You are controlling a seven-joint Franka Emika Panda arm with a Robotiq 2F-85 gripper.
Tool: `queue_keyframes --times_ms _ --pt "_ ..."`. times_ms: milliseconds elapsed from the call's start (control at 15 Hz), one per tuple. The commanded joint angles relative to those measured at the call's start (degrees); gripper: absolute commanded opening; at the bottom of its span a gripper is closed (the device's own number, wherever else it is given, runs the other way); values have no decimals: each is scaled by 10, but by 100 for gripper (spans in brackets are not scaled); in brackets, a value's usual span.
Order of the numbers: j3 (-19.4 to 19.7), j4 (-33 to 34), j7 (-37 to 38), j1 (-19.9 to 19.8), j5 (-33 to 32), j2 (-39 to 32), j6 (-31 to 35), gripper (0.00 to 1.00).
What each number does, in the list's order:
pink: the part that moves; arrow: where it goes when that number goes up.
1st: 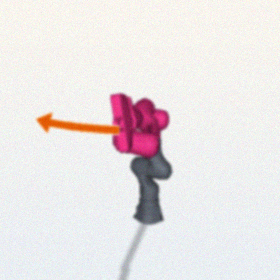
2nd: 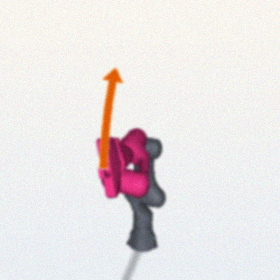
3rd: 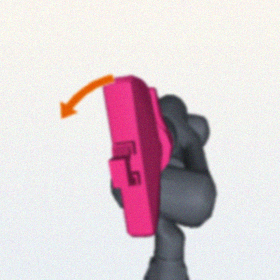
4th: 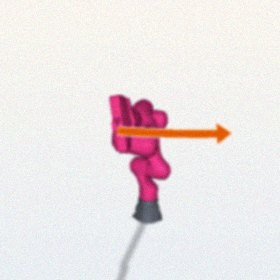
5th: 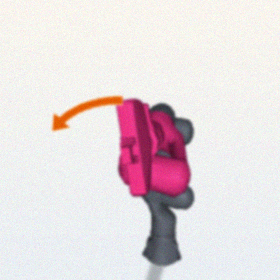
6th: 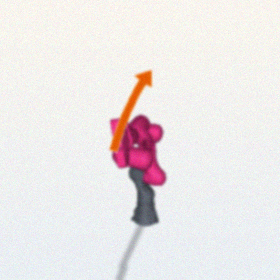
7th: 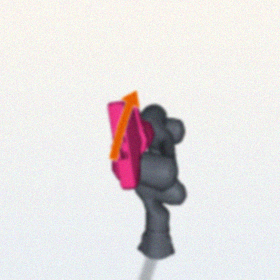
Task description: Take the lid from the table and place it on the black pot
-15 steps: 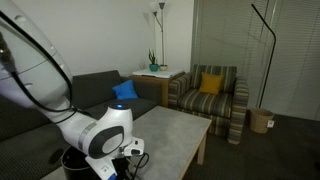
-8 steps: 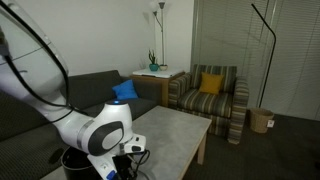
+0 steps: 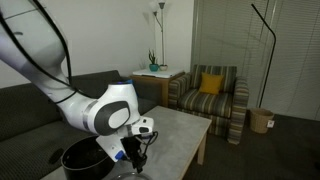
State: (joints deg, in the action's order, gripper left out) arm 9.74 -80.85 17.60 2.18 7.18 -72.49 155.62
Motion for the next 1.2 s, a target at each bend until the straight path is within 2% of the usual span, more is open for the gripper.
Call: queue_keyframes --times_ms 0,67,133,200,267,467,667,933,1133 --pt "-9 -46 -6 -4 -3 41 -4 8" --pt "-17 -49 -11 -10 0 43 -2 28" --pt "-27 -50 -17 -16 2 40 -3 56" --pt "-38 -50 -21 -23 6 36 -4 54" --pt "-49 -52 -28 -31 9 34 -1 57" --pt "-89 -58 -75 -60 7 23 1 78" --pt "-122 -61 -178 -99 -17 15 -7 98" --pt "-136 -52 -307 -138 -55 5 -31 100" --pt "-133 -31 -357 -135 -89 -15 -55 100"
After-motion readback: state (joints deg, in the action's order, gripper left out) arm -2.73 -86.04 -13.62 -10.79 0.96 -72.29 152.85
